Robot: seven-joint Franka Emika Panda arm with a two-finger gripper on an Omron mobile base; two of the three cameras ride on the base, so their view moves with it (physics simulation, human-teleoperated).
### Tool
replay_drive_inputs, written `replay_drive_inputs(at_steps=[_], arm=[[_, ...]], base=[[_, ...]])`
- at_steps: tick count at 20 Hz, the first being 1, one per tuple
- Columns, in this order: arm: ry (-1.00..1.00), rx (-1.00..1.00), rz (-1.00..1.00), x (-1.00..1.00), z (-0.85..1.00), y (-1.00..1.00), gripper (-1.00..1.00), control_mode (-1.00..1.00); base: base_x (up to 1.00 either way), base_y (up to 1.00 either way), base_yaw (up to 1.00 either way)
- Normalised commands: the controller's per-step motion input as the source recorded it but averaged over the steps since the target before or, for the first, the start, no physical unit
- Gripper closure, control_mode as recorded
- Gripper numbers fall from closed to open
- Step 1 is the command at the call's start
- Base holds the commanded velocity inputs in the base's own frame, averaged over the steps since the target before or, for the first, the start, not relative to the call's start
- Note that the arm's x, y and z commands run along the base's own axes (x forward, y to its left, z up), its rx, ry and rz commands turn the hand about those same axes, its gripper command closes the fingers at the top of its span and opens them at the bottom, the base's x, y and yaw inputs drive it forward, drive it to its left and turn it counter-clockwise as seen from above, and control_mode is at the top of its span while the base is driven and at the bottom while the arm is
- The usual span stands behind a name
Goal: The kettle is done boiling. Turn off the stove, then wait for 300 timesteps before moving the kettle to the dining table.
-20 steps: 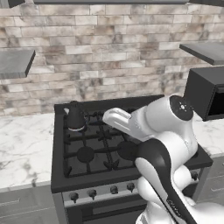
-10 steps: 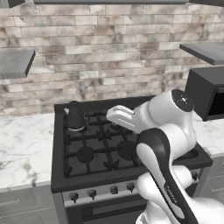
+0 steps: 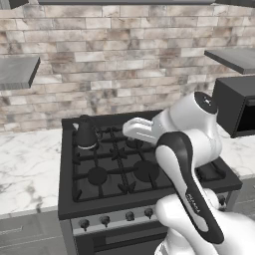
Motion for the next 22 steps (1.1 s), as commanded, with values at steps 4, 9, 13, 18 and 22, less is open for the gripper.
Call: replay_drive_inputs(at_steps=[4,9,13,18,22], arm=[[0.0,-0.05,0.2,0.22,0.0,-0.12,-1.0,-1.0],[0.0,-0.1,0.21,0.23,0.0,-0.02,-1.0,-1.0],[0.0,-0.15,0.18,0.24,0.0,0.0,-1.0,-1.0],[0.0,-0.16,0.12,0.29,-0.03,0.0,-1.0,-1.0],[-0.03,-0.14,0.09,0.32,-0.11,0.05,-1.0,-1.0]], base=[[0.0,0.0,0.0],[0.0,0.0,0.0],[0.0,0.0,0.0],[0.0,0.0,0.0],[0.0,0.0,0.0]])
